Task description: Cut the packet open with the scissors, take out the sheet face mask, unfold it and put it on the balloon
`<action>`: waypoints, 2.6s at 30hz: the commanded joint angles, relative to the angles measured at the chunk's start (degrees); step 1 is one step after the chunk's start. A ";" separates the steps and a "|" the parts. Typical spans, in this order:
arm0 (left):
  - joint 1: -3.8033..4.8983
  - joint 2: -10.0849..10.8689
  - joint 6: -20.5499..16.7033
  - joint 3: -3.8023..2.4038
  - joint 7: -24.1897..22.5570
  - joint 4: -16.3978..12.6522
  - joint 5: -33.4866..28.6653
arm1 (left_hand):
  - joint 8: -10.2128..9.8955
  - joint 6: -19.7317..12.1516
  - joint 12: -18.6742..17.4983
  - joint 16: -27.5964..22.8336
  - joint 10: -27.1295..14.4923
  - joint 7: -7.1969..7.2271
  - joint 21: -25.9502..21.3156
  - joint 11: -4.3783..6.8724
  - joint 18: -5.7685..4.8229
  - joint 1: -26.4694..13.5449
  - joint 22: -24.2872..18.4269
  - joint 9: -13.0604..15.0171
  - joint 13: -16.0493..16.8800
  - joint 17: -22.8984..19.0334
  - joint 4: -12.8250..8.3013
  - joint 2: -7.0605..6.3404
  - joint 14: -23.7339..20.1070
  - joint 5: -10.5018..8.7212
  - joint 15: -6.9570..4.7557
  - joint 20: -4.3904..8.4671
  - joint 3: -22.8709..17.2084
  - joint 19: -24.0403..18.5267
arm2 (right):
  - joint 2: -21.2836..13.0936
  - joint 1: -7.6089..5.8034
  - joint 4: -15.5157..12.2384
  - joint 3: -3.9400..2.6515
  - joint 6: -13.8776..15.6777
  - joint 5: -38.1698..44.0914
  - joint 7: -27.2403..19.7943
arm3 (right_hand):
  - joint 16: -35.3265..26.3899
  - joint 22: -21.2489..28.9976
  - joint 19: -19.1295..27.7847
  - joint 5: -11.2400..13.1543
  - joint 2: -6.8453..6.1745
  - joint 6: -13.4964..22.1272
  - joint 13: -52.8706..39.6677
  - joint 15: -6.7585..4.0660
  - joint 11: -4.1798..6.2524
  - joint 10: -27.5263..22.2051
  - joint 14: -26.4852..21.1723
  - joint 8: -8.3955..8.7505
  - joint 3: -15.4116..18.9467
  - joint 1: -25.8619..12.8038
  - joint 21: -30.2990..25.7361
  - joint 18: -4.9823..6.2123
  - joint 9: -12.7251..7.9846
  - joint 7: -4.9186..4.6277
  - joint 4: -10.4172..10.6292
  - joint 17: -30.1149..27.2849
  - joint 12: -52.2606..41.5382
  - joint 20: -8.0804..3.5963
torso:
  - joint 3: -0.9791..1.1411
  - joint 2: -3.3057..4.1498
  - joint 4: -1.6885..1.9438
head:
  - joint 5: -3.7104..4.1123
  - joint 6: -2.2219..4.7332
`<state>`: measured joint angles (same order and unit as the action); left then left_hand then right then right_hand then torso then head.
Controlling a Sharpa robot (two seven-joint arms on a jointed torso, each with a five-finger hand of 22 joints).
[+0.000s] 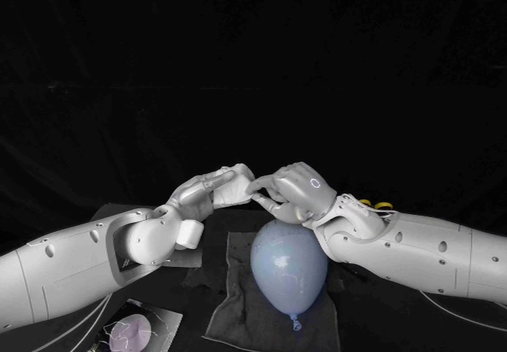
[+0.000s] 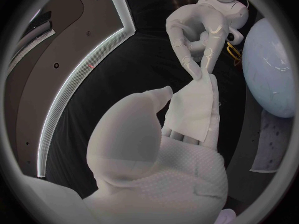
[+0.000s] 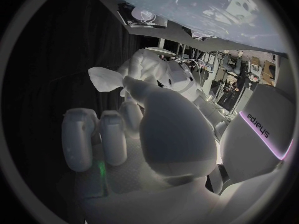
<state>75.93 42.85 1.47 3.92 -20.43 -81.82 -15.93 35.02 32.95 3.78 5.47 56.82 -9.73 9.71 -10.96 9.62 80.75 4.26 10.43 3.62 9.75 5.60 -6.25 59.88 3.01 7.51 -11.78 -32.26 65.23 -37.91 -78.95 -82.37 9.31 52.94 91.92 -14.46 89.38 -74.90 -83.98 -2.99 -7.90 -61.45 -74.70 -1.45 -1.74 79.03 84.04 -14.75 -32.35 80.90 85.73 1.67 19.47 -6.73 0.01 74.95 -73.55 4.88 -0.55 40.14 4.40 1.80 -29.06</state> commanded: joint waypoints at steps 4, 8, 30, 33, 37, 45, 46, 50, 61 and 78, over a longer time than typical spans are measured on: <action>0.11 0.03 0.42 -0.08 -0.37 0.21 -0.20 | -0.32 0.23 -0.27 0.15 -0.31 -4.90 0.24 -0.12 0.87 0.49 -0.07 -0.07 -0.08 -0.05 -0.38 0.04 0.49 -0.18 -0.03 0.05 -0.10 0.44 | -0.34 0.00 -0.27 -0.04 1.56 -0.68 -1.37 | 0.24 -13.26 -3.40 0.05 0.93 -0.23 -0.04 -0.38 -0.14 0.38 5.82 -0.58 -0.49 -0.28 0.11 -0.54 0.30 0.16 -0.06 14.62 -0.04 -0.42 | 0.01 0.01 0.00 | 0.00 -0.04; 0.12 0.00 0.27 -0.07 -0.29 0.34 -0.09 | -0.33 0.24 -0.26 0.16 -0.32 -4.93 0.24 -0.13 0.86 0.46 -0.08 -0.09 -0.08 -0.04 -0.38 0.01 0.51 -0.18 -0.02 0.05 -0.06 0.45 | -0.38 0.00 -0.35 -0.05 1.44 -0.93 -1.65 | 0.34 -13.36 -3.50 0.12 1.76 0.04 -0.08 -0.53 0.11 0.56 5.86 -1.95 -0.88 -1.37 0.26 -0.58 1.20 0.50 0.26 14.74 0.10 -0.52 | 0.01 0.00 0.03 | -0.01 -0.03; 0.16 -1.09 -10.97 -0.03 0.34 2.63 20.14 | -1.24 -1.75 -0.14 -2.00 -4.16 -6.69 -6.47 -2.23 -1.63 -4.11 -0.90 -1.46 0.01 -1.67 2.41 -4.71 -9.73 -0.31 3.82 -4.89 8.35 -21.55 | -1.57 -2.04 -4.41 -0.92 -4.10 0.96 6.67 | 0.62 -13.85 -4.10 0.20 4.44 2.42 -2.53 -1.42 1.05 2.60 5.96 -7.64 -3.57 -4.56 1.16 -0.84 5.34 1.62 0.65 15.05 -1.89 -1.42 | -0.06 -0.10 0.08 | 0.21 0.18; 0.16 -1.52 -13.17 -0.01 2.37 3.99 22.48 | -1.22 -2.64 -0.15 -1.77 -5.48 -6.86 -6.66 -2.68 -3.11 -3.53 -1.22 -1.62 -0.01 -2.26 3.06 -4.66 -12.50 -0.26 4.41 -4.75 11.05 -28.98 | -1.89 -2.96 -5.31 -1.20 -9.27 1.27 9.23 | 0.62 -13.78 -3.98 0.20 4.35 2.63 -2.56 -1.43 1.09 2.57 5.96 -8.02 -3.44 -4.99 0.97 -0.79 5.63 1.69 0.63 15.05 -1.85 -1.43 | -0.04 -0.07 0.08 | 0.20 0.22; 0.17 -2.01 -15.42 0.02 5.75 5.39 23.85 | -0.54 -4.29 0.35 -2.18 -8.53 -7.16 -6.90 -3.34 -5.95 0.03 -1.46 -1.86 0.08 -4.41 6.91 -2.46 -24.27 -0.31 5.42 -4.99 22.79 -38.98 | -2.03 -4.38 -5.94 -1.46 -16.83 1.68 12.21 | 0.62 -13.77 -3.95 0.20 4.34 2.73 -2.62 -1.45 1.12 2.58 5.96 -8.23 -3.43 -5.11 0.92 -0.77 5.78 1.74 0.56 15.05 -1.86 -1.45 | -0.05 -0.03 0.08 | 0.29 0.32; 0.17 -2.70 -17.15 0.06 9.87 7.69 24.60 | 0.83 -6.50 1.01 -2.48 -10.73 -7.32 -6.87 -3.67 -6.08 2.90 -1.49 -2.03 0.11 -5.27 11.47 -2.41 -29.02 -0.19 5.96 -5.05 36.60 -40.67 | -1.95 -6.92 -6.51 -1.62 -28.54 1.91 17.73 | 0.62 -13.79 -3.97 0.20 4.39 2.87 -2.92 -1.49 1.17 2.75 5.96 -8.47 -3.45 -5.23 0.95 -0.78 5.96 1.80 0.48 15.05 -2.15 -1.47 | -0.06 -0.05 0.06 | 0.59 0.41; 0.17 -2.78 -17.24 0.06 10.06 7.96 24.63 | 0.89 -6.55 1.05 -2.49 -10.77 -7.32 -6.85 -3.67 -6.07 2.81 -1.48 -2.03 0.12 -5.29 11.48 -2.55 -29.13 -0.19 5.97 -5.05 36.84 -40.64 | -1.93 -7.20 -6.59 -1.63 -29.84 1.94 18.48 | 0.62 -13.79 -3.97 0.20 4.39 2.87 -2.92 -1.49 1.17 2.75 5.96 -8.47 -3.45 -5.23 0.95 -0.78 5.96 1.80 0.48 15.05 -2.15 -1.47 | -0.04 -0.09 0.05 | 0.61 0.40; 0.15 -2.96 -17.65 0.09 8.95 8.26 24.67 | 1.06 -6.76 1.12 -2.53 -11.02 -7.34 -6.78 -3.71 -6.06 2.64 -1.45 -2.04 0.11 -5.36 11.50 -2.95 -29.55 -0.16 6.02 -5.05 37.49 -40.48 | -1.74 -8.15 -6.72 -1.70 -35.50 1.82 21.39 | 0.62 -13.82 -4.02 0.20 4.40 2.91 -3.08 -1.52 1.21 2.85 5.96 -8.69 -3.47 -5.32 1.03 -0.80 6.11 1.84 0.40 15.05 -2.30 -1.49 | -0.09 -0.07 0.04 | 0.81 0.48; 0.06 -2.47 -15.06 0.06 -6.06 4.31 20.18 | 2.95 -2.74 2.91 -0.65 -8.31 -6.27 -4.87 -2.75 -5.24 6.88 -0.70 -1.77 0.29 -4.08 10.85 2.98 -22.26 -0.25 5.17 -4.93 34.30 -34.14 | -0.13 -8.99 -5.87 -1.74 -43.70 3.07 25.76 | 0.62 -13.81 -4.00 0.20 4.39 3.06 -3.15 -1.58 1.27 2.88 5.96 -9.01 -3.57 -5.40 0.99 -0.79 6.35 1.89 0.18 15.05 -2.32 -1.53 | -0.12 0.03 0.02 | 0.97 0.69; -0.08 -3.95 -7.38 0.25 -1.37 2.39 24.98 | -9.19 -3.17 -0.75 -1.73 -17.28 -7.28 -6.49 -3.62 -5.58 3.33 -1.46 -5.72 -0.51 -4.26 11.49 -2.45 -23.16 -0.15 5.50 -4.97 37.93 -36.95 | 1.69 -9.17 -5.27 -1.92 -41.37 5.60 28.82 | 0.62 -13.96 -4.23 0.20 4.39 3.15 -3.24 -1.62 1.30 2.95 5.96 -9.26 -3.70 -5.46 1.36 -0.89 6.52 1.91 0.01 15.05 -2.39 -1.57 | -0.04 0.01 0.01 | 1.00 0.88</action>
<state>75.85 39.11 -8.32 4.20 -24.06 -79.65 7.46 25.87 30.06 3.32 3.89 39.66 -9.32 3.43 -14.54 4.77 84.08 2.85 4.71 3.16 5.50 17.14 -8.38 36.71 2.73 13.03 -16.76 5.45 28.42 -36.29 -87.98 -87.49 7.49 10.55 95.52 12.68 89.77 -74.92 -84.09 -2.51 -3.55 -58.09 -74.94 -2.56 -0.51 81.46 83.91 -23.79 -35.90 76.06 86.79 1.67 23.83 -4.67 0.21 74.95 -75.66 3.59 -0.64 40.18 4.44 2.79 -28.30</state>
